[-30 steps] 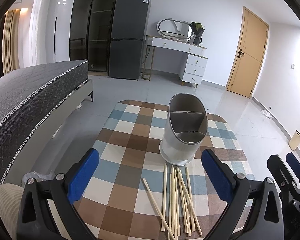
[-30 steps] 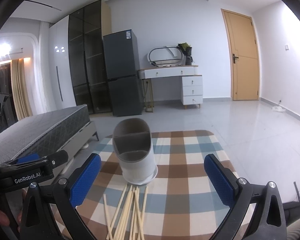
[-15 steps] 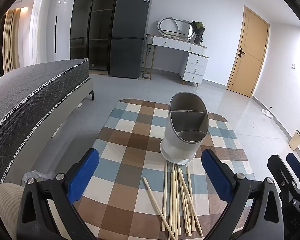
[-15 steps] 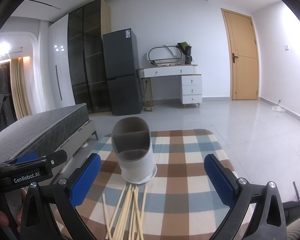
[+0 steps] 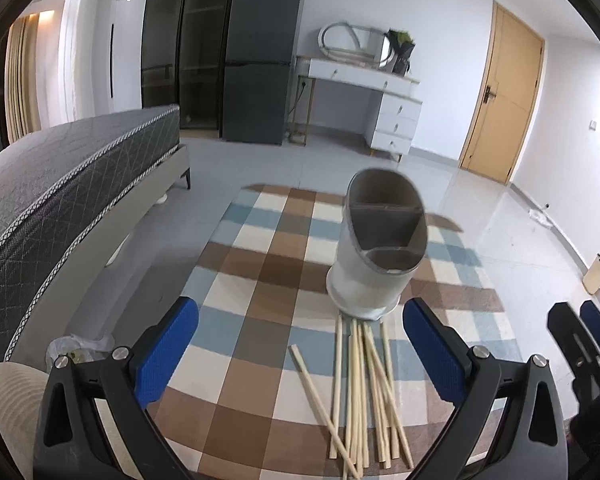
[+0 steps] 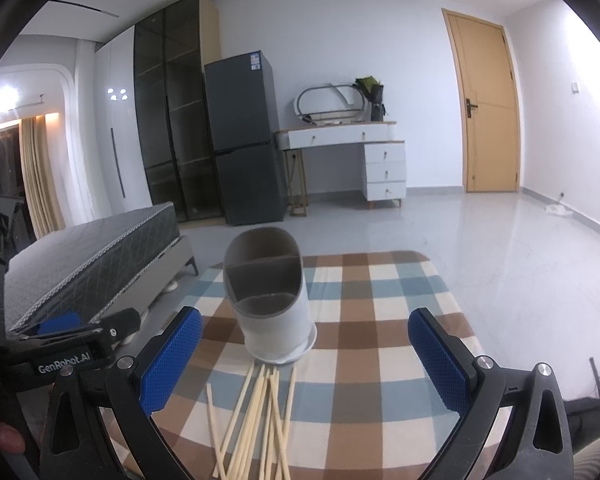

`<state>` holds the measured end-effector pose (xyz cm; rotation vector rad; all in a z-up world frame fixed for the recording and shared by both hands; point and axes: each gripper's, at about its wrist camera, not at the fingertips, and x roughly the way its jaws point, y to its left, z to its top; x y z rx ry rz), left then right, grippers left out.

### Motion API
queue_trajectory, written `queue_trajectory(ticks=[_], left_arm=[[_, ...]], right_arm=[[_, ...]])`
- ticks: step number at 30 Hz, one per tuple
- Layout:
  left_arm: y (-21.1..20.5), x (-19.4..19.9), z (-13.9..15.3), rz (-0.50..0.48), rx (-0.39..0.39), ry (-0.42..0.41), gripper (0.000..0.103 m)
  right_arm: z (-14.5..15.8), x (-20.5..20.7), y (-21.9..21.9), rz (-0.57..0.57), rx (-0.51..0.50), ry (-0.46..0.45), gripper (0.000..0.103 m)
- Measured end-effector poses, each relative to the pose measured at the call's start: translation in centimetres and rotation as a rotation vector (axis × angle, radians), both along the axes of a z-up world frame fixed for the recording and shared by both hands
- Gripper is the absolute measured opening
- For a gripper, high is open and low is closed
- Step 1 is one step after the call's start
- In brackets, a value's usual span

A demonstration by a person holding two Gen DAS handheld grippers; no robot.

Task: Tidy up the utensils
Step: 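Lower the left and right tools and grasp one wooden chopstick each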

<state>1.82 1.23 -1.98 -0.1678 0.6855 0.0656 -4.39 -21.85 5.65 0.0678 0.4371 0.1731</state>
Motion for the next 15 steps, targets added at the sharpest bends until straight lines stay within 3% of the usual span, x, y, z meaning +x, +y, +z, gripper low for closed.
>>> queue_trajectory(ticks=[7, 15], left_arm=[[1.9, 3.2, -3.7, 0.052, -0.06, 0.18, 0.1], [3.1, 6.9, -10.2, 0.062, -0.178, 0.473, 0.1]], right_arm=[[-1.2, 2.2, 0.5, 0.036, 0.004, 0.069, 0.103], [-2.7, 4.6, 1.9, 0.08, -0.051, 0.121, 0.103]])
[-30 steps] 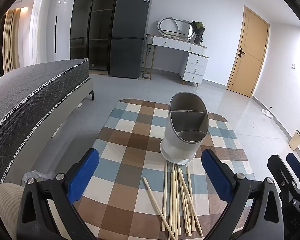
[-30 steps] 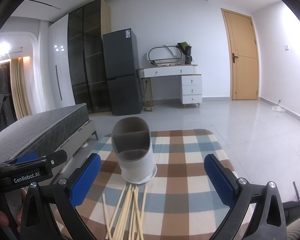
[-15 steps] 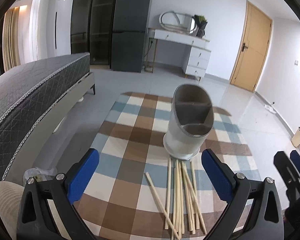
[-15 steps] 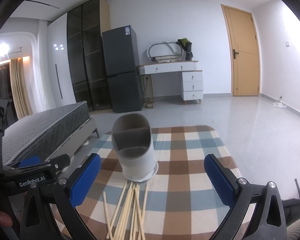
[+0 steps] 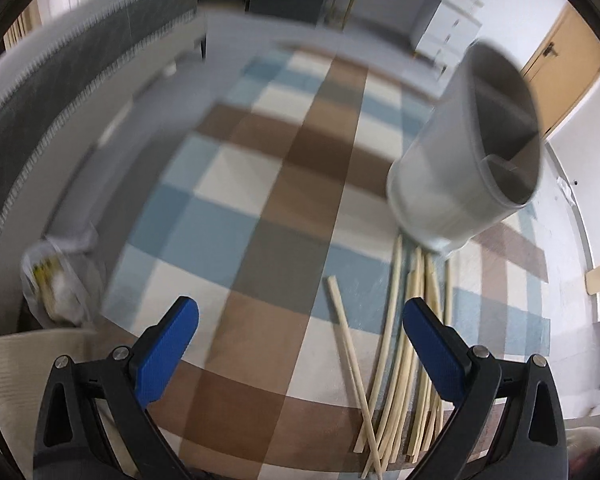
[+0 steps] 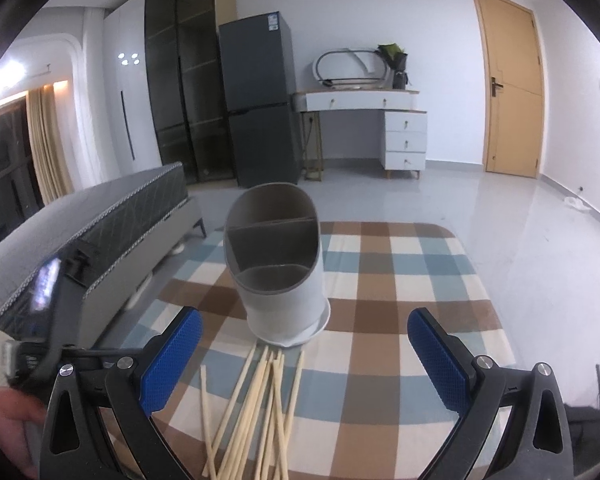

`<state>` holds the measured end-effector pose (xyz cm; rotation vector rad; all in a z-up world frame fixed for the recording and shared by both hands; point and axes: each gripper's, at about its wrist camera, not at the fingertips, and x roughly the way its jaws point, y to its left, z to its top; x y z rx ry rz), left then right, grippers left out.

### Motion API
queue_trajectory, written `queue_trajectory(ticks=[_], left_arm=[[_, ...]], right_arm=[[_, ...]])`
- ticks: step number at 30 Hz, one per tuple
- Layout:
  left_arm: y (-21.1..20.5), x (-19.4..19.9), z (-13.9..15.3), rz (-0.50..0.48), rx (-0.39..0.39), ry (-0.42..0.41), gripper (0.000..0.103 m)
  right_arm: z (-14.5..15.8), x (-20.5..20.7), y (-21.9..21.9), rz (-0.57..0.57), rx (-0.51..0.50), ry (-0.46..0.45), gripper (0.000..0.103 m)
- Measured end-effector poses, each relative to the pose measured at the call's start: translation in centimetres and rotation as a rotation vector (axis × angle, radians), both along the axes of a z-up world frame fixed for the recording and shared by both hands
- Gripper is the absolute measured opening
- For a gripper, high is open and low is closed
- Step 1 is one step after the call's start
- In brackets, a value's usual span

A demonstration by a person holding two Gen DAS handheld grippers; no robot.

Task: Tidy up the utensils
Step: 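Lower the left and right tools and grasp one wooden chopstick each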

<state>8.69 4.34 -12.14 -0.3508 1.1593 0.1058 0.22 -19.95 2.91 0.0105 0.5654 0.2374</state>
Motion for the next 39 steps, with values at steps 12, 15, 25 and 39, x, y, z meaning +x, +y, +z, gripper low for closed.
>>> queue_trajectory(ticks=[12, 15, 25, 39], left_arm=[[-2.2, 1.7, -2.7, -0.057, -0.024, 0.161, 0.068], [-2.9, 1.9, -2.1, -0.065, 0.004, 0.15, 0.053], [-4.8, 1.6, -1.7, -0.094, 0.014, 0.132, 0.002], [-2.2, -0.6, 2.5, -0.021, -0.136, -0.006, 0.0]], right_arm=[[-1.6, 2.8, -0.3, 0.029, 0.078, 0.121, 0.103], [-1.7, 3.0, -0.4, 0.031, 0.086, 0.133, 0.103], [-2.8, 3.6, -0.2, 0.031, 0.036, 0.194, 0.103], [-9.2, 7.8, 3.9, 0.197, -0.098, 0.498, 0.038]])
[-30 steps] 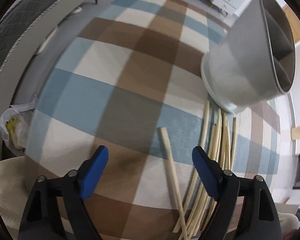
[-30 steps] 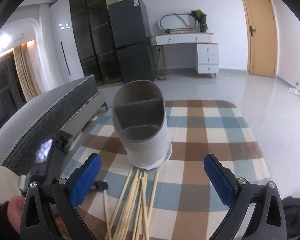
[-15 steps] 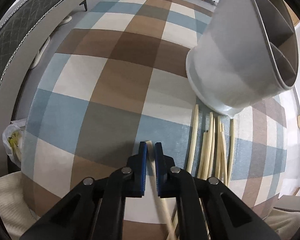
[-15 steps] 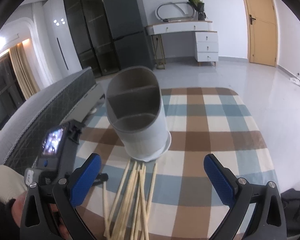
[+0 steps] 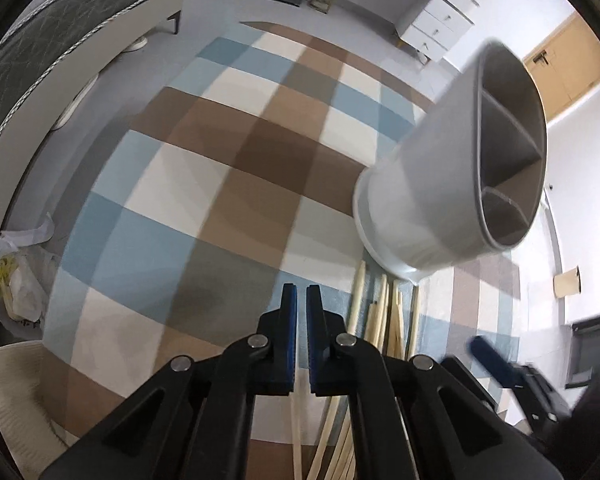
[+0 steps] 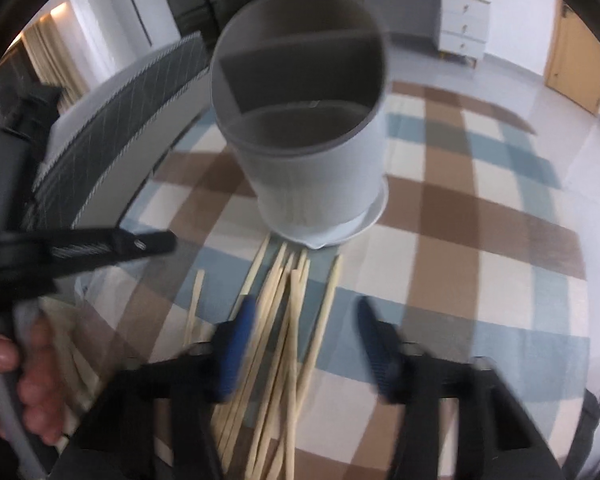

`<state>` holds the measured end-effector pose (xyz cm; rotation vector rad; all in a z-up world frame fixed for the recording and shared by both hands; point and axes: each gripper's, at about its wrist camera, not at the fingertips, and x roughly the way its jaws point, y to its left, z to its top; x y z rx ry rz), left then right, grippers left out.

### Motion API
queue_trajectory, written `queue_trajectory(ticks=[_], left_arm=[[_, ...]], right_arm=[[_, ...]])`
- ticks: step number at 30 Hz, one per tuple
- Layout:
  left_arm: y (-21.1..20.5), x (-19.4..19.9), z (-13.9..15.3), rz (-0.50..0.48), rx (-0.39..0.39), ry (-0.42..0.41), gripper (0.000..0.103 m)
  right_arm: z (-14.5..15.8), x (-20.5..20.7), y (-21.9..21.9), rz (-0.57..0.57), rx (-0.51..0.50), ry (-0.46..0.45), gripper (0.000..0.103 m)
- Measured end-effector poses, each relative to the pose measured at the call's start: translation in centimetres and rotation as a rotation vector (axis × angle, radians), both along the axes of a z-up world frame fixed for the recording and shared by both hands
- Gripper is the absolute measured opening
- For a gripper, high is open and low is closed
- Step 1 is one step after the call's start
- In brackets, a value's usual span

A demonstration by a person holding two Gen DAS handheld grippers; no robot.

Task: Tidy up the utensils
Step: 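Lower the left and right tools and grasp one wooden chopstick each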

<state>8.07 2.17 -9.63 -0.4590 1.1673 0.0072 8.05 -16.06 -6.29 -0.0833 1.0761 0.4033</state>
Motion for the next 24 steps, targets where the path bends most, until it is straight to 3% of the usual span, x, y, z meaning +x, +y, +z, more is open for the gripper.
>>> queue_trajectory(ticks=[3, 8, 10, 12, 17, 24], left_arm=[[1.9, 1.1, 0.0, 0.051, -0.066, 0.03, 0.0], [4.6, 2.2, -0.7, 0.119, -0.085, 0.072, 0.004], [5.2, 2.1, -0.8, 0.141, -0.088, 0.085, 0.024], [5.6, 1.8, -0.8, 0.168, -0.086, 0.073, 0.038], [5.5, 2.1, -0.9, 0.158, -0.041, 0.063, 0.04], [4.6, 2.5, -2.6, 0.096, -0.007, 0.121, 0.04]], right_arm=[[-1.2, 0.9, 1.3, 0.026, -0.051, 0.013, 0.035], [-2.4, 1.6, 2.7, 0.045, -0.096, 0.018, 0.031], [-2.7, 1.7, 3.2, 0.056, -0.115, 0.008, 0.031], [-3.1, 1.9, 3.7, 0.064, -0.144, 0.0, 0.027], [-4.1, 1.9, 3.8, 0.064, -0.158, 0.003, 0.006], [-3.7, 2.1, 2.2, 0.022, -0.086, -0.008, 0.005]])
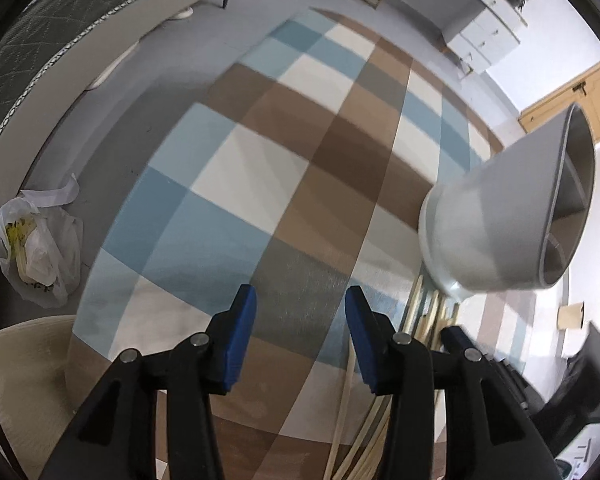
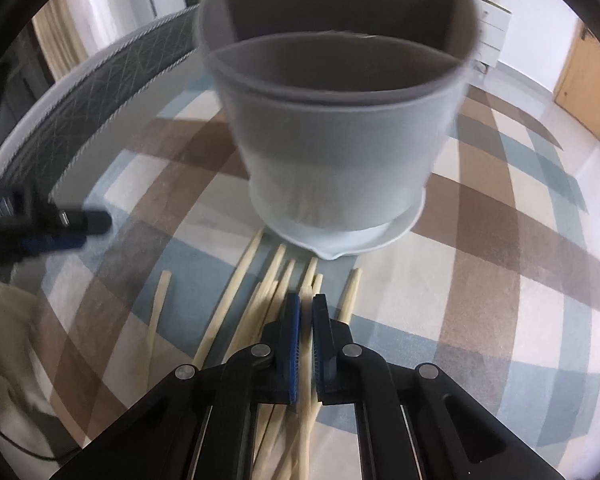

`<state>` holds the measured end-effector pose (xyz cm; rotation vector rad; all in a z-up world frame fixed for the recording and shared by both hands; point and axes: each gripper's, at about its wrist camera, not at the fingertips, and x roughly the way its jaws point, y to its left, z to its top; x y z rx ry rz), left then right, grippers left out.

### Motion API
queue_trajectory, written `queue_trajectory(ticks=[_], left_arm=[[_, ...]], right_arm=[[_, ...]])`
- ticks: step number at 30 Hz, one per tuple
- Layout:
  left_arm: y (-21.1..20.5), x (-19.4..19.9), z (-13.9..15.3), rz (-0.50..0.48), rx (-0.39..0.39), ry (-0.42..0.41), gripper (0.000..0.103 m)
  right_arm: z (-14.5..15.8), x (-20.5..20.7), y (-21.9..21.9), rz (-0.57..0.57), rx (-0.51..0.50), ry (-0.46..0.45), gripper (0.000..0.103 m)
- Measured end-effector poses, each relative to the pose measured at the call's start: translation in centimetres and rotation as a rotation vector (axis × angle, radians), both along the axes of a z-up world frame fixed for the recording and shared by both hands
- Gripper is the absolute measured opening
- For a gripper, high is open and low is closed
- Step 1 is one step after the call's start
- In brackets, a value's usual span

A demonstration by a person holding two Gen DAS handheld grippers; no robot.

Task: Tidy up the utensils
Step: 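Lower the left and right tools and grasp one wooden chopstick each, then lift the chopsticks and drop them into the holder with both tools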

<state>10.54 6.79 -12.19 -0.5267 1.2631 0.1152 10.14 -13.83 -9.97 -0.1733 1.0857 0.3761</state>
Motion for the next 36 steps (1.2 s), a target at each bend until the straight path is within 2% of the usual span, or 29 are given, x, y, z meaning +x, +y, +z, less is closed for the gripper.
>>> queue_trajectory(ticks=[4, 6, 10, 13, 20, 22, 24, 25, 26, 29, 32, 36], left_arm=[[-1.5, 0.0, -1.2, -0.066, 0.003, 0.052, 0.04], [-2.8, -0.1, -1.5, -0.125, 0.021, 0.054, 0.04], [-3.9, -0.1, -1.7, -0.165, 0.007, 0.06, 0.041], [-4.4, -0.2, -1.5, -0.186, 0.049, 0.045, 0.048], [-6.2, 0.0, -1.4, -0.248, 0.194, 0.072, 0.047], [-6.7, -0.2, -1.4, -0.246, 0.223, 0.067, 0.032], [-7.3, -0.1, -1.4, -0.263, 0.289, 0.073, 0.022], [-7.6, -0.1, -1.3, -0.273, 0.282, 0.063, 0.007], [-7.8, -0.2, -1.3, -0.275, 0.276, 0.06, 0.004], [-8.6, 0.2, -1.3, -0.288, 0.303, 0.055, 0.002], [-8.8, 0.3, -1.4, -0.295, 0.292, 0.031, 0.002], [-8.7, -0.9, 1.0, -0.298, 0.282, -0.076, 0.002]], right_arm=[[1.3, 0.0, -2.3, -0.055, 0.097, -0.008, 0.005], [2.1, -0.3, -3.3, -0.076, 0.142, -0.018, 0.005], [3.8, -0.7, -5.0, -0.122, 0.222, -0.054, 0.005], [4.7, -0.7, -6.4, -0.16, 0.278, -0.07, 0.005], [5.8, -0.6, -8.7, -0.246, 0.37, -0.086, 0.005], [6.1, -0.7, -9.3, -0.268, 0.391, -0.093, 0.005], [6.4, -0.9, -9.9, -0.288, 0.406, -0.104, 0.005], [6.6, -0.9, -10.3, -0.3, 0.417, -0.11, 0.005], [6.8, -1.0, -10.6, -0.311, 0.429, -0.116, 0.005], [7.5, -1.3, -11.4, -0.331, 0.463, -0.142, 0.005], [8.7, -2.1, -12.0, -0.336, 0.495, -0.204, 0.005], [10.2, -3.5, -12.4, -0.332, 0.517, -0.272, 0.005]])
